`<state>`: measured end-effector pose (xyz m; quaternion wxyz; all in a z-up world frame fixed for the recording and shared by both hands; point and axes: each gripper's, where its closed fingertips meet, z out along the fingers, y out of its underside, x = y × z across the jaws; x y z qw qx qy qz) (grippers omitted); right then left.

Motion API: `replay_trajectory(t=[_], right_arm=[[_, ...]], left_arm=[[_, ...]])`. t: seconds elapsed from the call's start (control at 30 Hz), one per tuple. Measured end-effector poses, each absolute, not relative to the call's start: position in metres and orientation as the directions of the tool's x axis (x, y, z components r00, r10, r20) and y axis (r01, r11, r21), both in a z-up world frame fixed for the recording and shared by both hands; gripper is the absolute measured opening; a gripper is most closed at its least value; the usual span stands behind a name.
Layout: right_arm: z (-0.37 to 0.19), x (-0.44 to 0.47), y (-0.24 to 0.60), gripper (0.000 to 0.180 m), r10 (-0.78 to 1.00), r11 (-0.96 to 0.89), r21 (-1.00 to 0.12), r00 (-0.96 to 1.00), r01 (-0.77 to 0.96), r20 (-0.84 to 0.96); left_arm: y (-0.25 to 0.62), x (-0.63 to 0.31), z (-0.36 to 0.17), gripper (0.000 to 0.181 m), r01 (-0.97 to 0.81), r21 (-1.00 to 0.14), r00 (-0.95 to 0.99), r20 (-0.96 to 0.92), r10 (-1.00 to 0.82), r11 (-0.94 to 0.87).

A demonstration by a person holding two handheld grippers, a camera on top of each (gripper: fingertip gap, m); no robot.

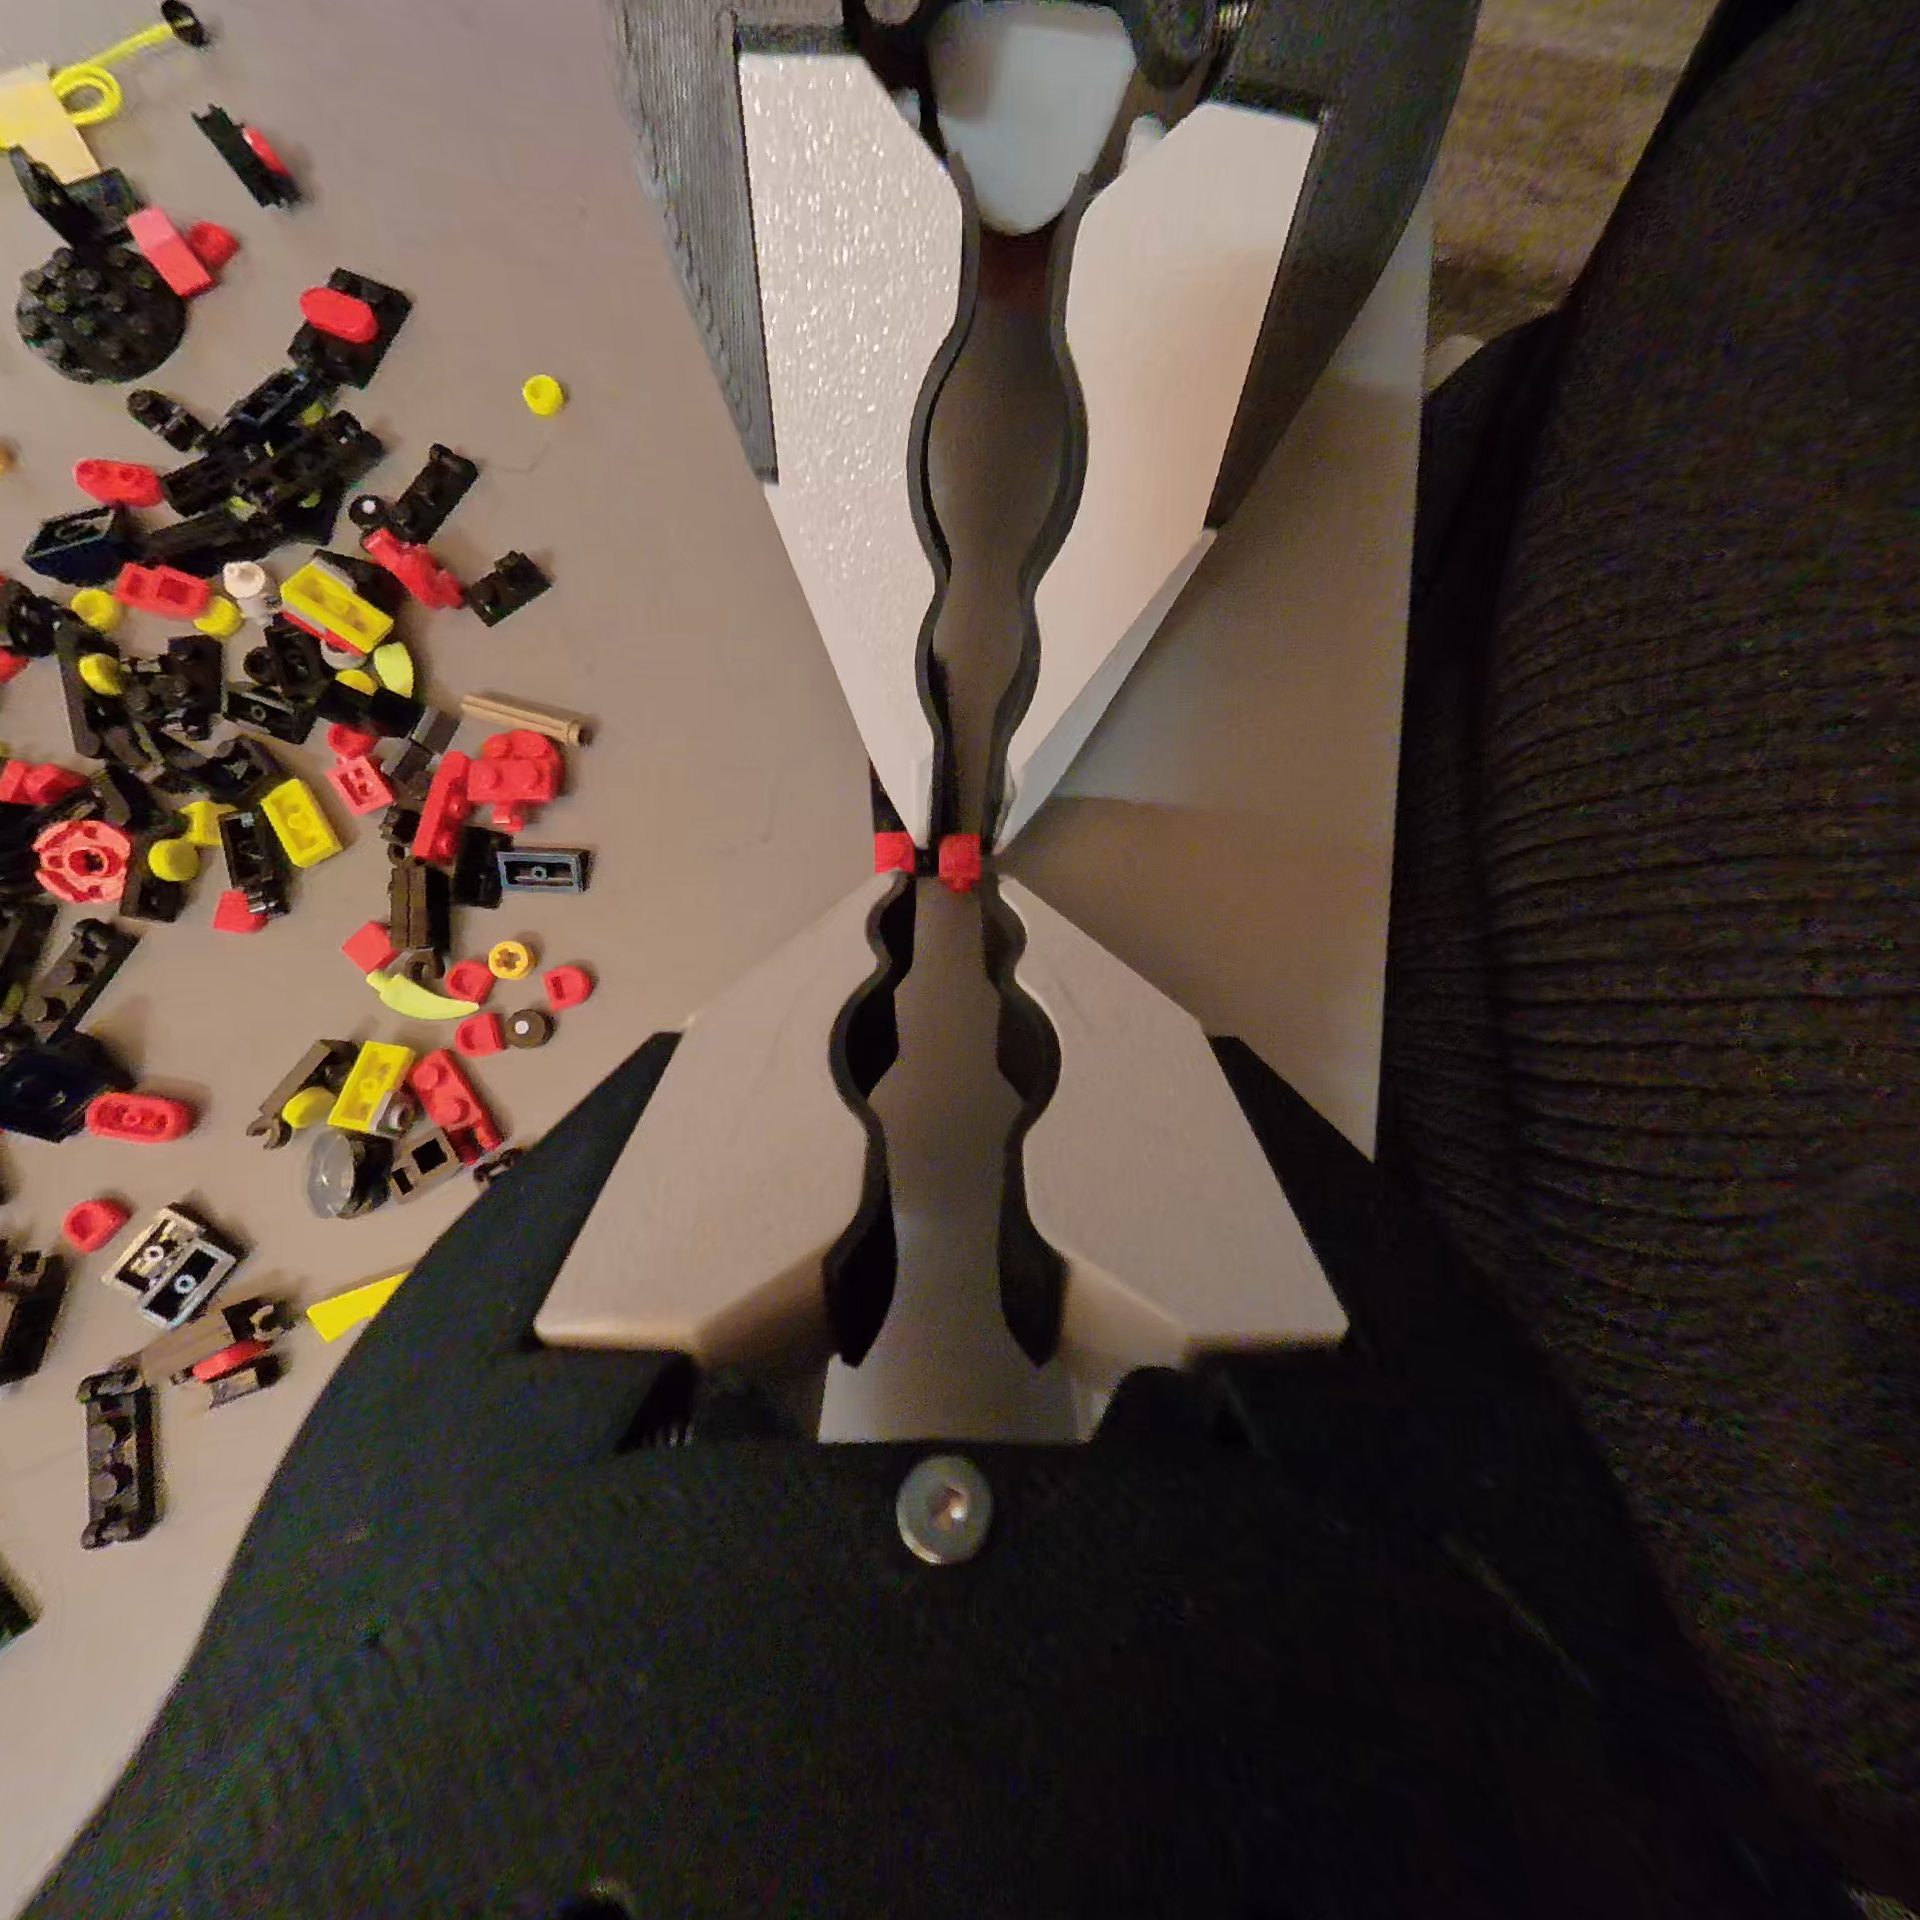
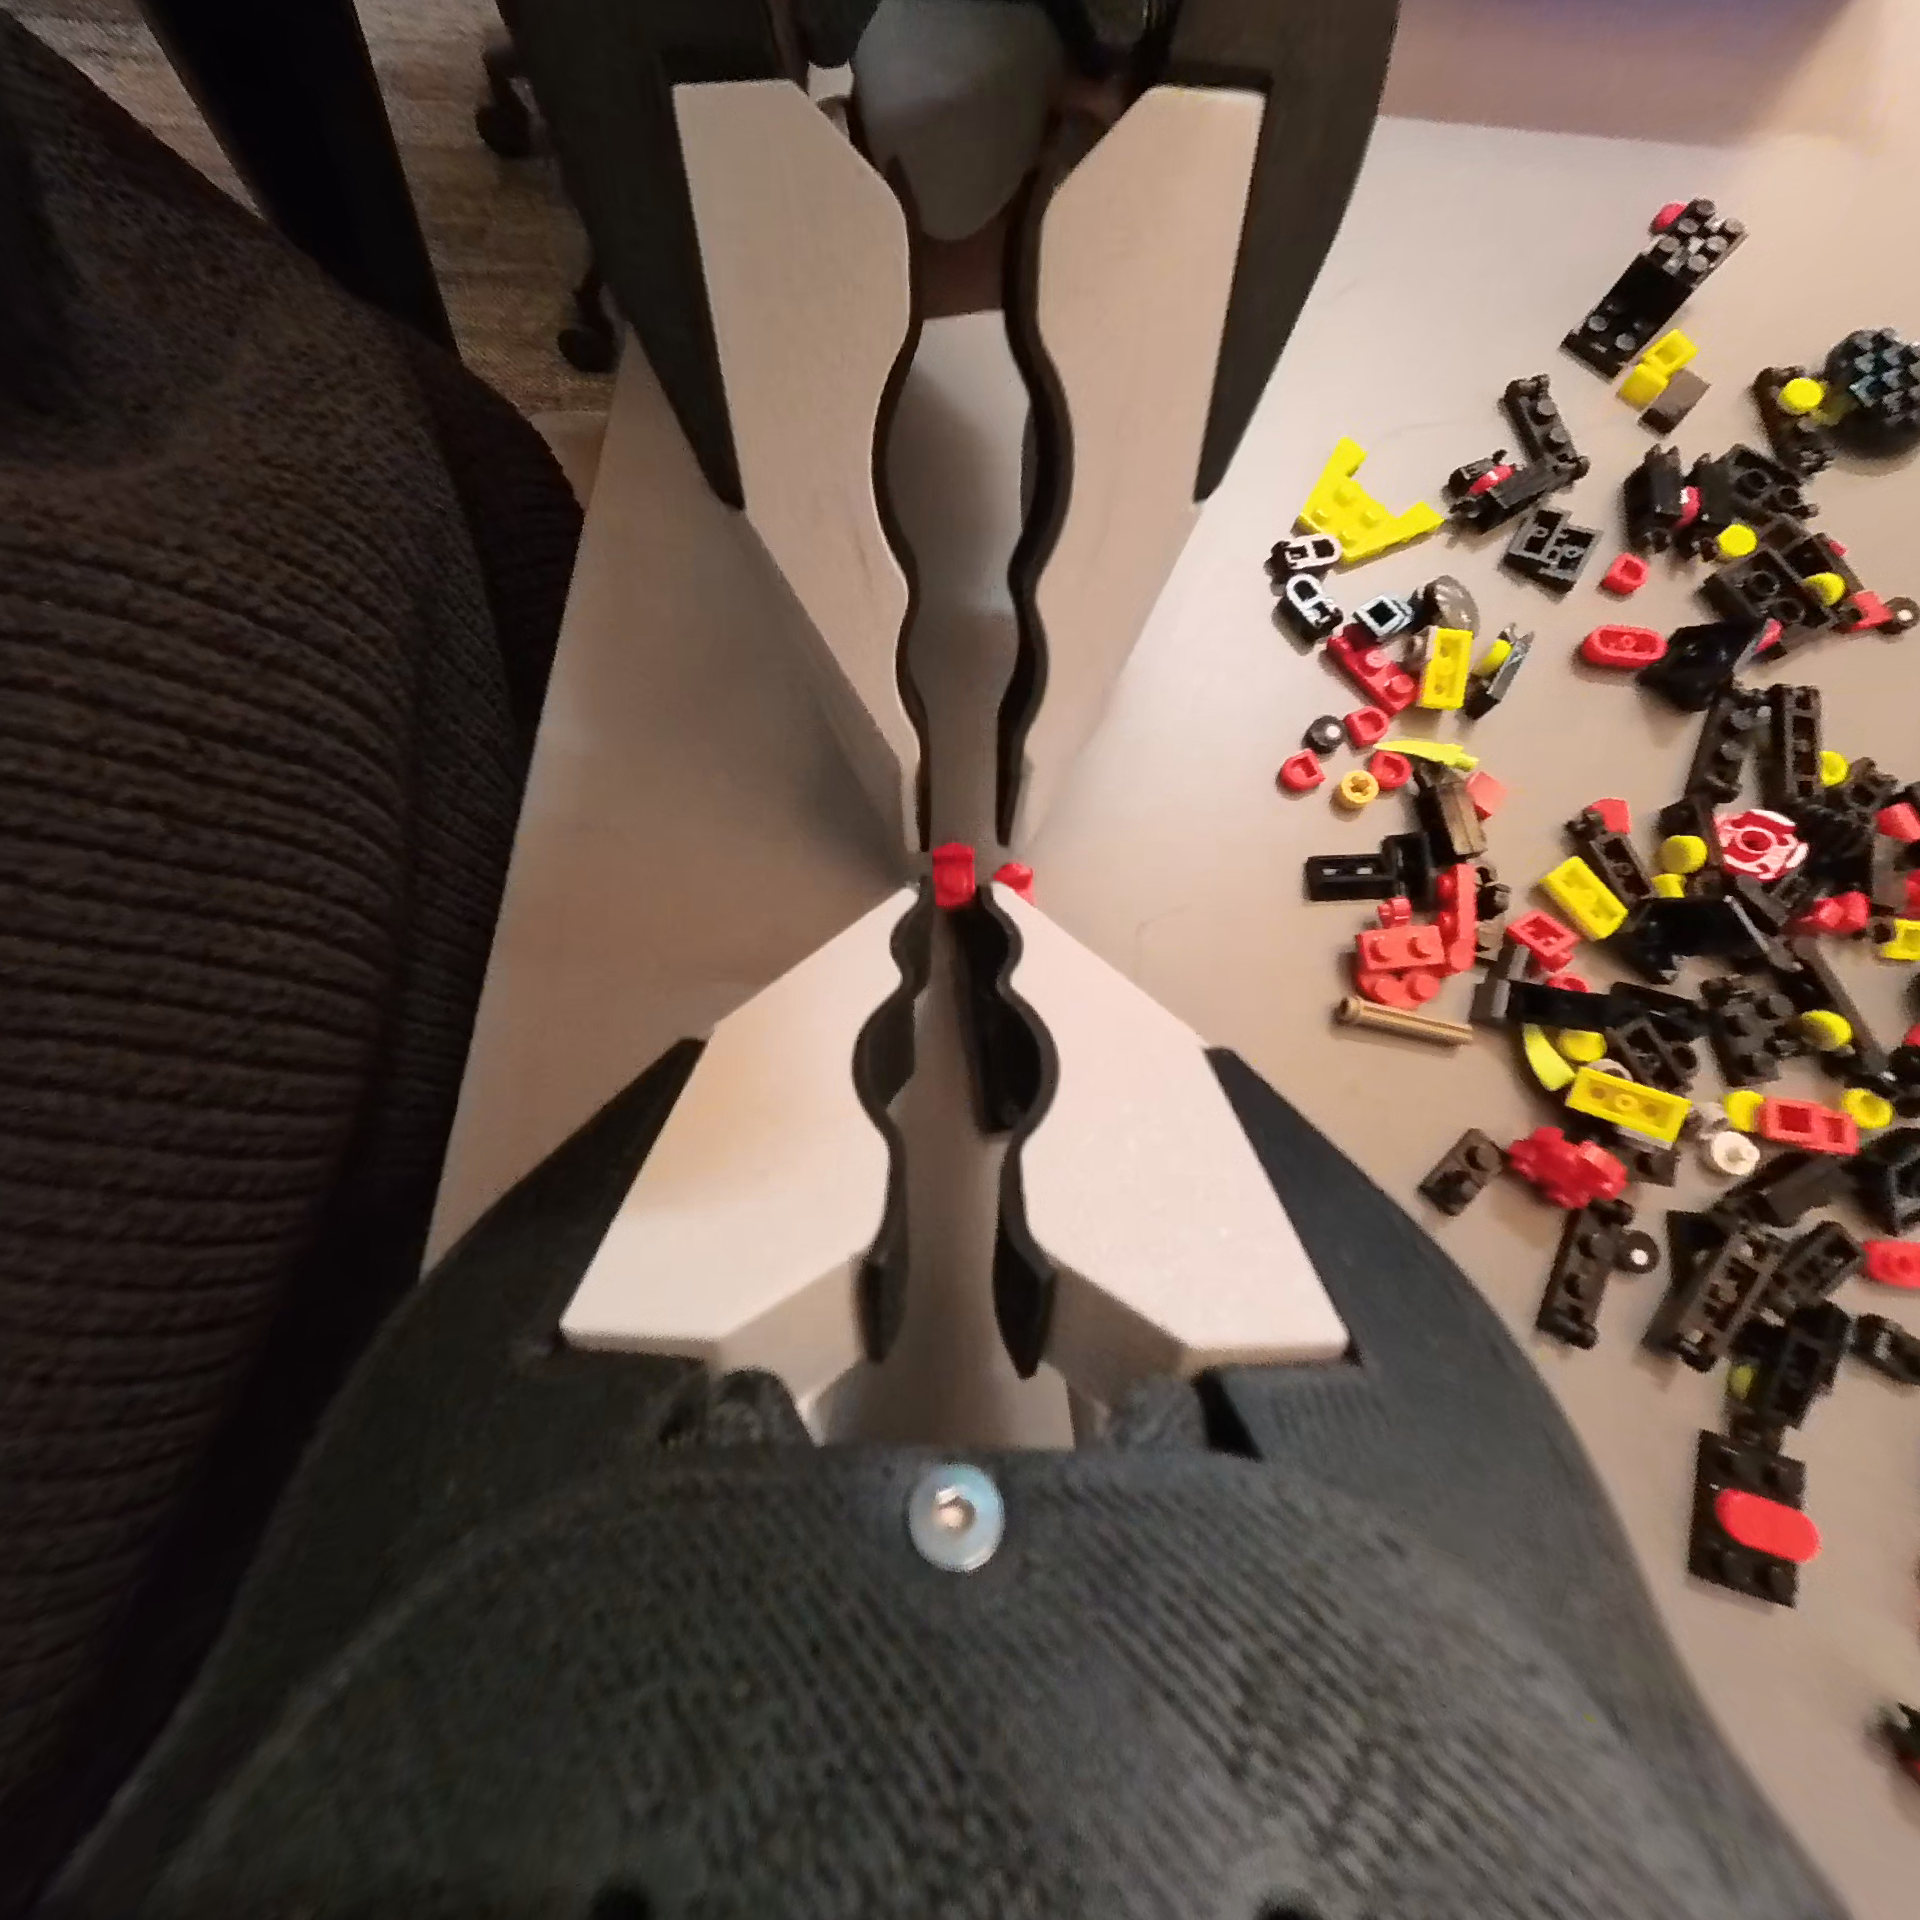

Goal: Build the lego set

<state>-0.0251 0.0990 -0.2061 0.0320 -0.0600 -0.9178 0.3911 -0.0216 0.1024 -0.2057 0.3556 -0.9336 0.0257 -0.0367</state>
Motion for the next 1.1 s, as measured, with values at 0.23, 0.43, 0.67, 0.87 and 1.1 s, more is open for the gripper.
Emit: replay_trajectory(t=[0.23,0.43,0.67,0.87,1.1], right_arm=[[-0.210,-0.029,0.102,0.005,0.144,0.709,-0.701,-0.989,0.072,0.044],[-0.213,-0.030,0.102,0.005,0.137,0.724,-0.689,-0.987,0.044,0.081],[-0.213,-0.031,0.103,0.006,0.140,0.722,-0.690,-0.986,0.043,0.085],[-0.213,-0.031,0.102,0.006,0.138,0.725,-0.688,-0.986,0.033,0.098],[-0.213,-0.031,0.102,0.006,0.139,0.724,-0.689,-0.985,0.031,0.102]], left_arm=[[0.102,-0.024,-0.207,0.009,0.015,-0.672,0.995,0.080,-0.052,-0.741],[0.103,-0.030,-0.211,0.017,0.029,-0.670,0.997,0.068,-0.023,-0.742],[0.105,-0.029,-0.216,0.023,0.037,-0.662,0.996,0.083,-0.023,-0.749],[0.106,-0.029,-0.217,0.017,0.045,-0.665,0.996,0.090,-0.020,-0.746],[0.106,-0.030,-0.217,0.014,0.049,-0.664,0.996,0.090,-0.015,-0.746]])
